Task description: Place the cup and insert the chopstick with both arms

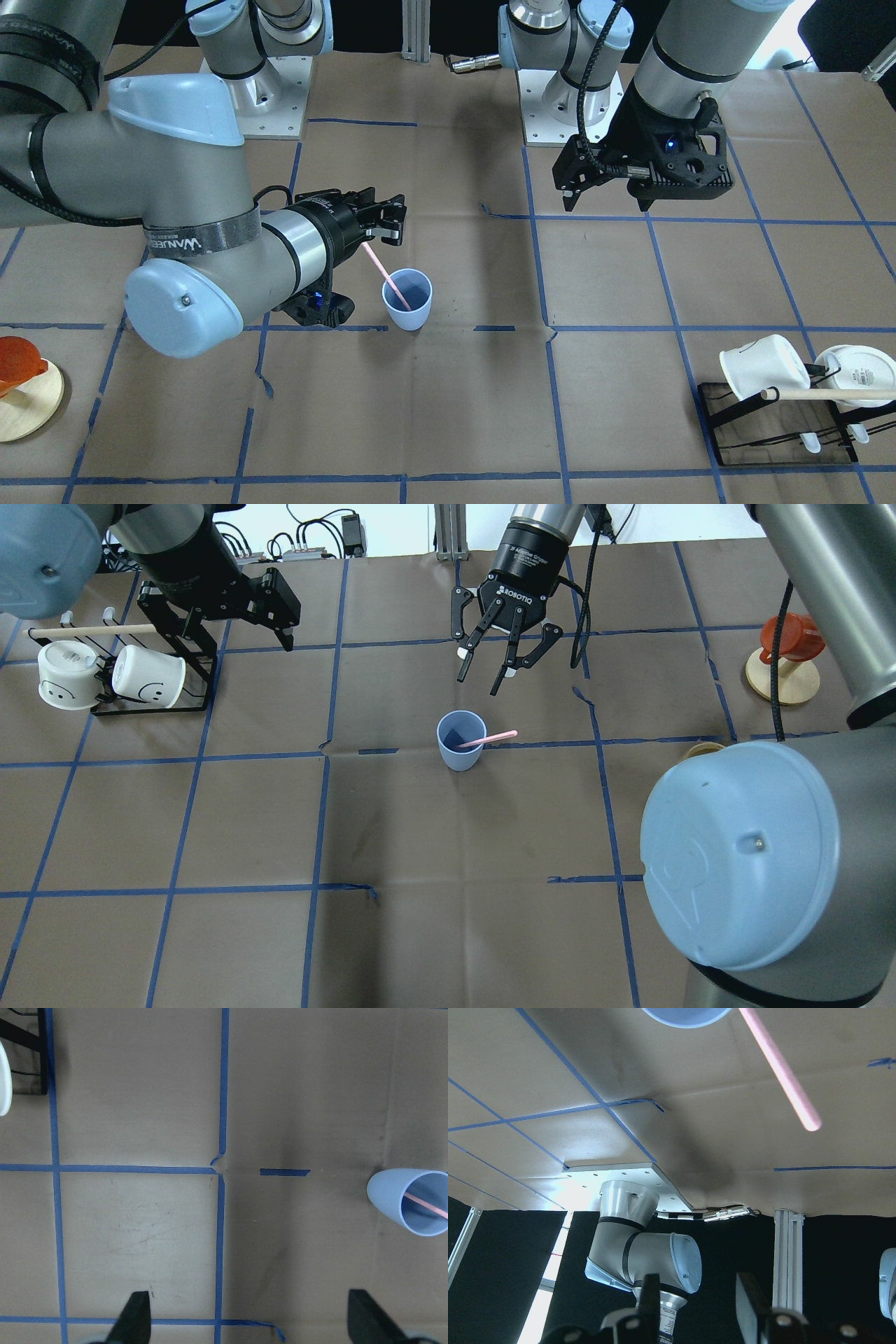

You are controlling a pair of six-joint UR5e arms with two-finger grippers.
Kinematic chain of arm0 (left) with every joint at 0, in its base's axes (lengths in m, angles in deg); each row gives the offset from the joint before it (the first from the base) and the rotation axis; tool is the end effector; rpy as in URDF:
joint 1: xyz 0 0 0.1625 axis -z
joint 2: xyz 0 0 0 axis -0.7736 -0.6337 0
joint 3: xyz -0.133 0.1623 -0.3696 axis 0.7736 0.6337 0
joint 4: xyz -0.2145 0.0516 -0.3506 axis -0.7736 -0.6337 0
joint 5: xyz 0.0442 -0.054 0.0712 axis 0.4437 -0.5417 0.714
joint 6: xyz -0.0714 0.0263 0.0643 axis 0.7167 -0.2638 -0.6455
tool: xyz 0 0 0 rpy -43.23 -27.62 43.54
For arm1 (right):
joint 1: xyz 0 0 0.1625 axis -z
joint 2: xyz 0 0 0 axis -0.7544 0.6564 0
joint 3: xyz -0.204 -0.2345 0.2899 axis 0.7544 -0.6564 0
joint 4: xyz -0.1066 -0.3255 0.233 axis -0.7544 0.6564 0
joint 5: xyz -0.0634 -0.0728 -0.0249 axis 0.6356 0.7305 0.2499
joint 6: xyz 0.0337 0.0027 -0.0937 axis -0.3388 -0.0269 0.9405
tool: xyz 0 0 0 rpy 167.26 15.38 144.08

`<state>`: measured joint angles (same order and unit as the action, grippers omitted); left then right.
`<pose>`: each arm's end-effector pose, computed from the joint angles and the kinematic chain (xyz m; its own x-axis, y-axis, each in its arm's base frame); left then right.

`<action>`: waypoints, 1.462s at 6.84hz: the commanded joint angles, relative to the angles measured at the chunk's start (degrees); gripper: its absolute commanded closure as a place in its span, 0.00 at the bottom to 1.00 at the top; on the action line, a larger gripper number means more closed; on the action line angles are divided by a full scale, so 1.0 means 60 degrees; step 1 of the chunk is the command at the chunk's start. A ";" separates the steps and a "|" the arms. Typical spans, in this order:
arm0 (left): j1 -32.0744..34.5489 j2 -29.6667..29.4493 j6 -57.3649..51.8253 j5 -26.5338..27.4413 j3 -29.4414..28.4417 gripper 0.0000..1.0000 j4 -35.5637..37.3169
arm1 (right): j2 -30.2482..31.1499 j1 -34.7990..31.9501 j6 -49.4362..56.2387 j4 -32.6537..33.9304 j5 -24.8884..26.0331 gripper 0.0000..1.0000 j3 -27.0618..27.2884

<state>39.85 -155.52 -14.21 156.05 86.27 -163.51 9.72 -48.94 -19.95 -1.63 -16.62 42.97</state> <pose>-0.1402 -0.5288 0.4975 -0.9993 -0.0320 0.0206 -0.0321 0.9995 -0.0037 0.2711 -0.6173 0.3909 -0.9071 0.3834 -0.1737 0.0908 0.5811 0.8087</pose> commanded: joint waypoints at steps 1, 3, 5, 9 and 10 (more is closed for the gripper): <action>0.0000 0.0000 0.0000 0.0004 0.0000 0.00 0.0000 | 0.0104 0.0014 0.0032 0.0142 0.0170 0.53 -0.0140; 0.0000 0.0000 0.0000 0.0004 0.0000 0.00 0.0000 | 0.0352 0.0015 0.0032 0.0856 0.1354 0.56 -0.0170; 0.0000 0.0000 0.0000 0.0018 0.0000 0.00 0.0000 | 0.0748 0.0015 0.0032 0.1562 0.2045 0.58 0.0035; -0.0014 0.0000 0.0000 0.0033 0.0000 0.00 0.0000 | 0.2193 0.0044 0.0384 0.3545 0.2556 0.63 0.2690; -0.0014 0.0000 0.0000 0.0033 0.0000 0.00 0.0000 | 0.2722 0.0131 0.0398 0.4368 0.3198 0.61 0.3455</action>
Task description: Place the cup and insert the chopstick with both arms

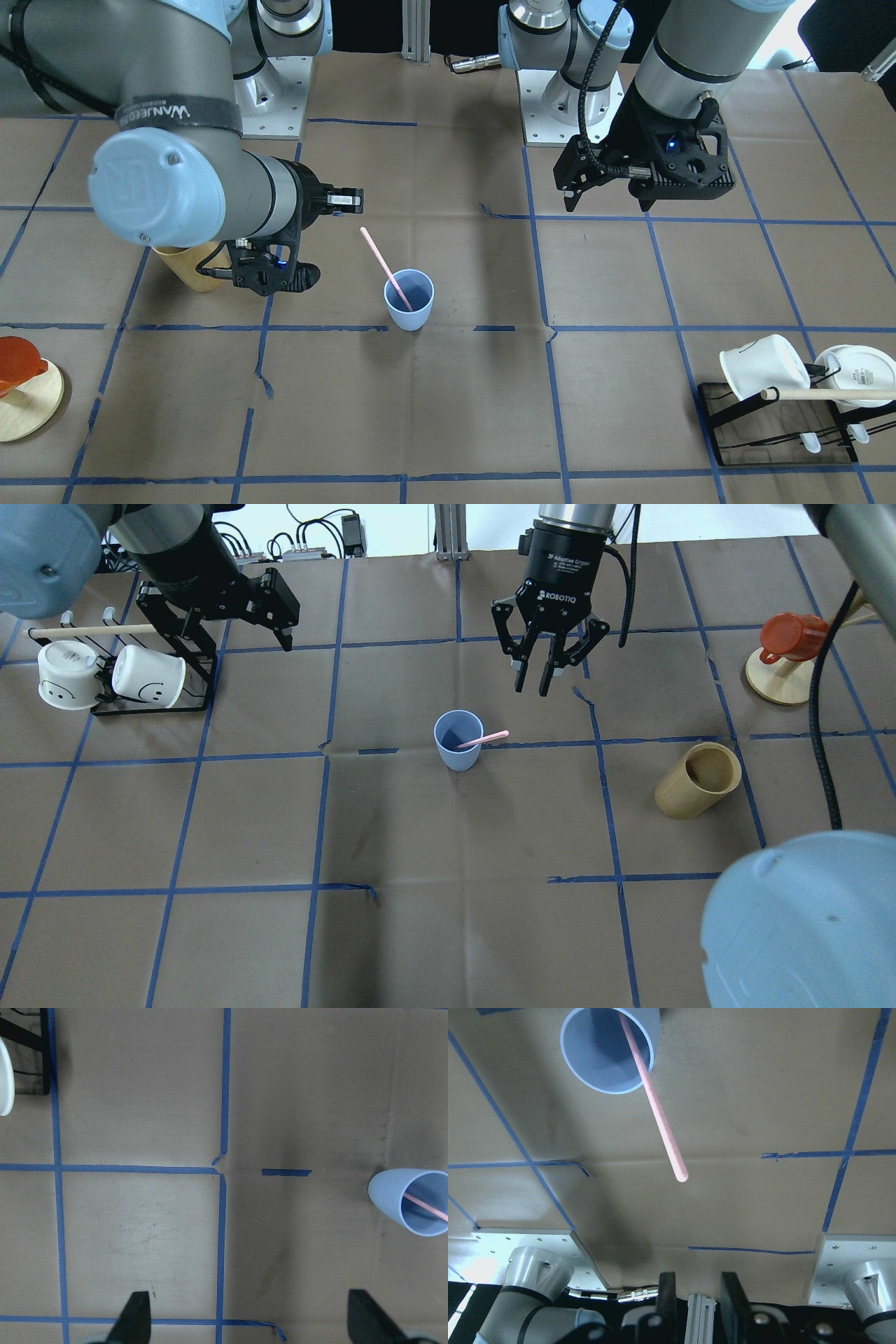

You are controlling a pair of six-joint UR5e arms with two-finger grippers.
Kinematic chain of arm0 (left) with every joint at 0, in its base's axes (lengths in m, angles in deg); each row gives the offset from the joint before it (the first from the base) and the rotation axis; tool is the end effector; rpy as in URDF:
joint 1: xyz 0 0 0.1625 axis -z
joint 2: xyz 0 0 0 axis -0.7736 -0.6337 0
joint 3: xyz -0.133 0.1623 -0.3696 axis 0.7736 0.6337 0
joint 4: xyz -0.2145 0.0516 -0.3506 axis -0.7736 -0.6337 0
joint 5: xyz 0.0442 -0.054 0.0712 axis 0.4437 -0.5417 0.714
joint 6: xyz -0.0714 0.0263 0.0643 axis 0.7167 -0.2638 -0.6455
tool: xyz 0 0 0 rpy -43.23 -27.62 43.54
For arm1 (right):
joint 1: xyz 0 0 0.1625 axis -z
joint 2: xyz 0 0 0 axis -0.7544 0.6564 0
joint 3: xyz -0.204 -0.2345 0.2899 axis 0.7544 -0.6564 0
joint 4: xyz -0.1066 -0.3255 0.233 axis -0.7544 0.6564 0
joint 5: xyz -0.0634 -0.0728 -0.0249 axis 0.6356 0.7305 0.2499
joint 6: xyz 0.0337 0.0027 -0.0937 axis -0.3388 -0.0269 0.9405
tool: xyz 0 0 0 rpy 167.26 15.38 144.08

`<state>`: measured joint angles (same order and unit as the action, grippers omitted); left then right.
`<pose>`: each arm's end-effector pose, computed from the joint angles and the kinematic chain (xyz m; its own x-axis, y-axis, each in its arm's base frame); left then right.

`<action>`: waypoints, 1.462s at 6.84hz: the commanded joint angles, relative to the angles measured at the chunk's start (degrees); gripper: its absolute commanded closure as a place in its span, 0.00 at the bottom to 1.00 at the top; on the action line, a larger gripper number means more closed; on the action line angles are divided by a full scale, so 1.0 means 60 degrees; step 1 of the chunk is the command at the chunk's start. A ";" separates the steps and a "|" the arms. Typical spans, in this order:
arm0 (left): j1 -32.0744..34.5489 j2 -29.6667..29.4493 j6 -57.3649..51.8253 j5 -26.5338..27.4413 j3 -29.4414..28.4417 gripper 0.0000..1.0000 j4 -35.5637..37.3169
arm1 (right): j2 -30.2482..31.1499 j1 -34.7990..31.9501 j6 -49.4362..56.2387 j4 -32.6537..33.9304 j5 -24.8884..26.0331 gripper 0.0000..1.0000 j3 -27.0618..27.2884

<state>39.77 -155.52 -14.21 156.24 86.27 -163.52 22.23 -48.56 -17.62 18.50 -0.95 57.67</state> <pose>-0.1391 -0.5289 0.4975 -0.9993 -0.0334 0.0172 -0.0335 0.9994 -0.0037 0.2364 -0.5791 0.4211 -0.9817 0.1372 -0.1324 0.0427 0.8349 0.5487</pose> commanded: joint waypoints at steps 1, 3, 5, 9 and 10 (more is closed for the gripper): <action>0.0013 0.0000 0.0000 0.0002 0.0000 0.00 0.0001 | 0.1048 0.0142 0.0011 0.1776 0.1144 0.61 0.1578; -0.0002 0.0000 0.0000 0.0002 0.0000 0.00 0.0001 | 0.1897 0.0216 -0.0003 0.3561 0.1530 0.61 0.2865; -0.0002 0.0000 0.0000 0.0002 0.0000 0.00 0.0001 | 0.2719 0.0245 0.0229 0.5846 0.2884 0.01 0.4099; -0.0002 0.0000 0.0015 0.0002 -0.0015 0.00 -0.0014 | 0.3263 0.1021 0.1168 0.5754 0.3157 0.00 0.4146; -0.0002 0.0000 0.0015 0.0002 0.0000 0.00 -0.0014 | 0.3293 0.1022 0.1125 0.5696 0.2779 0.00 0.4220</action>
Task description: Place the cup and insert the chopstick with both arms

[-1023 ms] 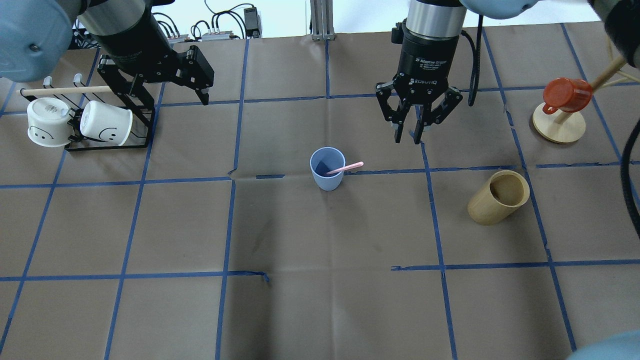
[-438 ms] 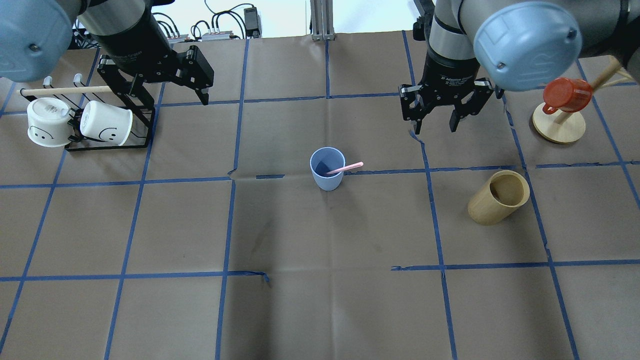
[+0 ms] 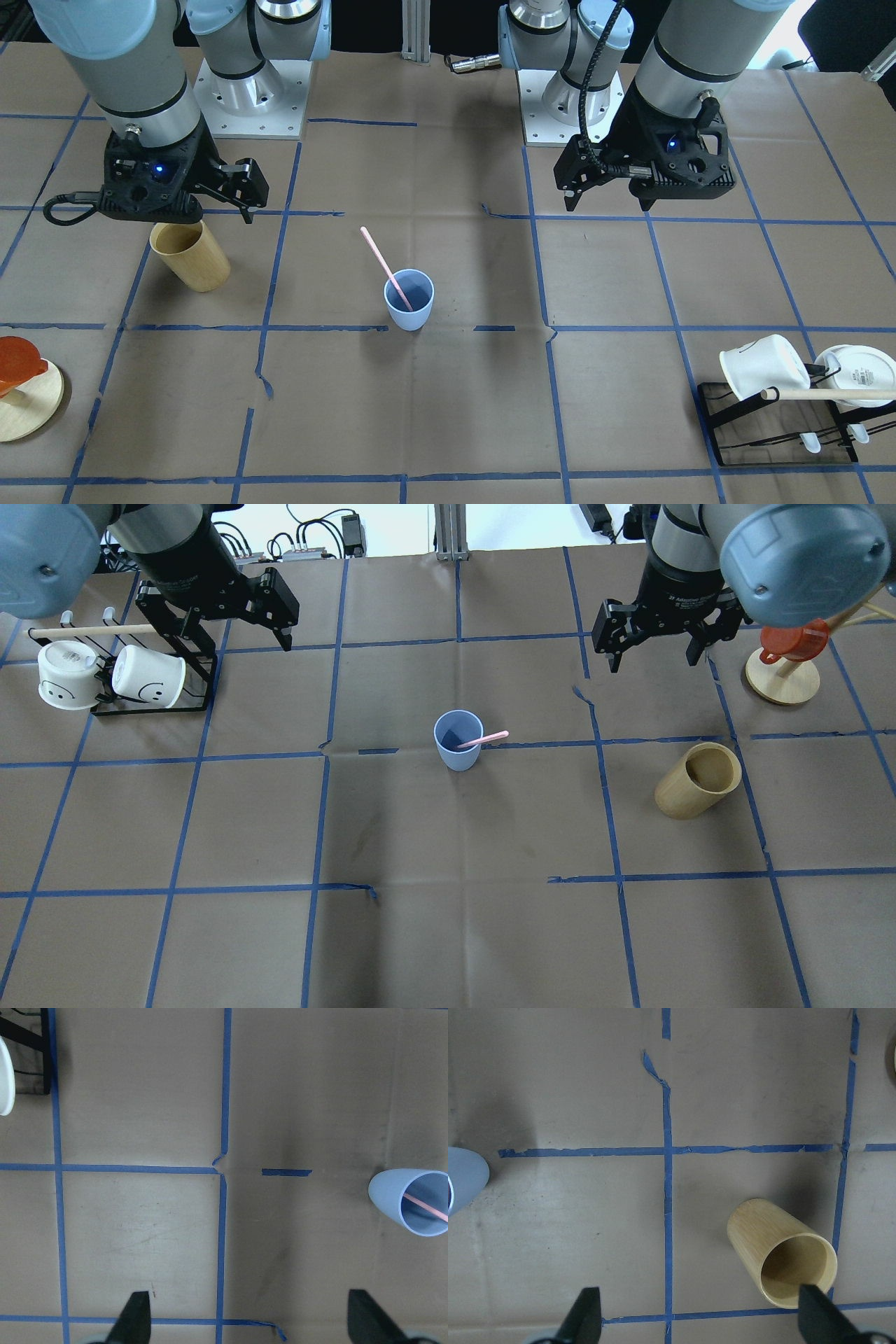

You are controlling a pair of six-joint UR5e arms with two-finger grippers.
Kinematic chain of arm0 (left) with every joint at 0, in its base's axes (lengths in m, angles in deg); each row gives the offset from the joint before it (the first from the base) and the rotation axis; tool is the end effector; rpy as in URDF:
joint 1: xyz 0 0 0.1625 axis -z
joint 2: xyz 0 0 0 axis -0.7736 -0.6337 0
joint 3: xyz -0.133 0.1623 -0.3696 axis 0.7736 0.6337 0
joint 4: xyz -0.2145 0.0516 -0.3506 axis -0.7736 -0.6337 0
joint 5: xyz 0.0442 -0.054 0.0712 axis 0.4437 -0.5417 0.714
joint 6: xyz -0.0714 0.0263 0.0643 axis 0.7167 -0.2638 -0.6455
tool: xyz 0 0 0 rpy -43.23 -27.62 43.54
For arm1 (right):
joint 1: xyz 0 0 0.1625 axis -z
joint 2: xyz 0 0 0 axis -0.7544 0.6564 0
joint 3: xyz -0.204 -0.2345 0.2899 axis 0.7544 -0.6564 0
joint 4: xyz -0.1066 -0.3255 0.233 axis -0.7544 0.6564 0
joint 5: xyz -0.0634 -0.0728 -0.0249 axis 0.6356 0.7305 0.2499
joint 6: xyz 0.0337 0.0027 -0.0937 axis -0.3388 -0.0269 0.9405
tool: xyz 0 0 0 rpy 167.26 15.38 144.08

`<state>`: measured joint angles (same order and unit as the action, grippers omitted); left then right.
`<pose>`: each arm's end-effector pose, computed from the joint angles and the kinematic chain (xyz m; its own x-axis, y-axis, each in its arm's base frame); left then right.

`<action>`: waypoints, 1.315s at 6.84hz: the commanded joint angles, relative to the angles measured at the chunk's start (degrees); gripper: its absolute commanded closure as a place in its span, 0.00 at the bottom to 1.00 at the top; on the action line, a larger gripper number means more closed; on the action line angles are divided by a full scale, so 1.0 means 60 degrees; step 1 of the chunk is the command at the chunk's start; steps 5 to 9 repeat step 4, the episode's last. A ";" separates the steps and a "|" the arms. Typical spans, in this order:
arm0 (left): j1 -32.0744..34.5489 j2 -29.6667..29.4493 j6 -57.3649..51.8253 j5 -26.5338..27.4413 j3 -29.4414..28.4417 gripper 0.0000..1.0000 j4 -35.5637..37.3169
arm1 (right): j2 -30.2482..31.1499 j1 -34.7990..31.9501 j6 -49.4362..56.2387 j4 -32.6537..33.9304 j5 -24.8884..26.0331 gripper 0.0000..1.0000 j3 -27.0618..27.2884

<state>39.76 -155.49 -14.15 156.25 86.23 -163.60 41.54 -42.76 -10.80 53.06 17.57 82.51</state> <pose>-0.1390 -0.5287 0.4979 -0.9993 -0.0347 0.0171 -0.0347 0.9994 -0.0035 0.1424 -0.5228 0.4512 -0.9977 0.0056 0.0678 0.0082 0.9992 0.0389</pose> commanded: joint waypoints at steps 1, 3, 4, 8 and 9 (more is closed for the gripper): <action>0.0000 0.0010 0.0004 0.0000 0.0022 0.00 -0.0001 | 0.0089 0.0011 -0.0128 -0.0630 -0.0500 0.00 -0.0020; 0.0014 -0.0019 0.0019 -0.0014 -0.0007 0.00 -0.0001 | 0.0147 -0.0019 -0.0188 -0.0841 -0.0531 0.00 -0.0021; 0.0014 -0.0033 0.0019 -0.0043 -0.0037 0.00 0.0014 | 0.0148 -0.0034 -0.0231 -0.0841 -0.0589 0.00 -0.0021; 0.0014 -0.0033 0.0019 -0.0043 -0.0037 0.00 0.0014 | 0.0148 -0.0034 -0.0231 -0.0841 -0.0589 0.00 -0.0021; 0.0014 -0.0033 0.0019 -0.0043 -0.0037 0.00 0.0014 | 0.0148 -0.0034 -0.0231 -0.0841 -0.0589 0.00 -0.0021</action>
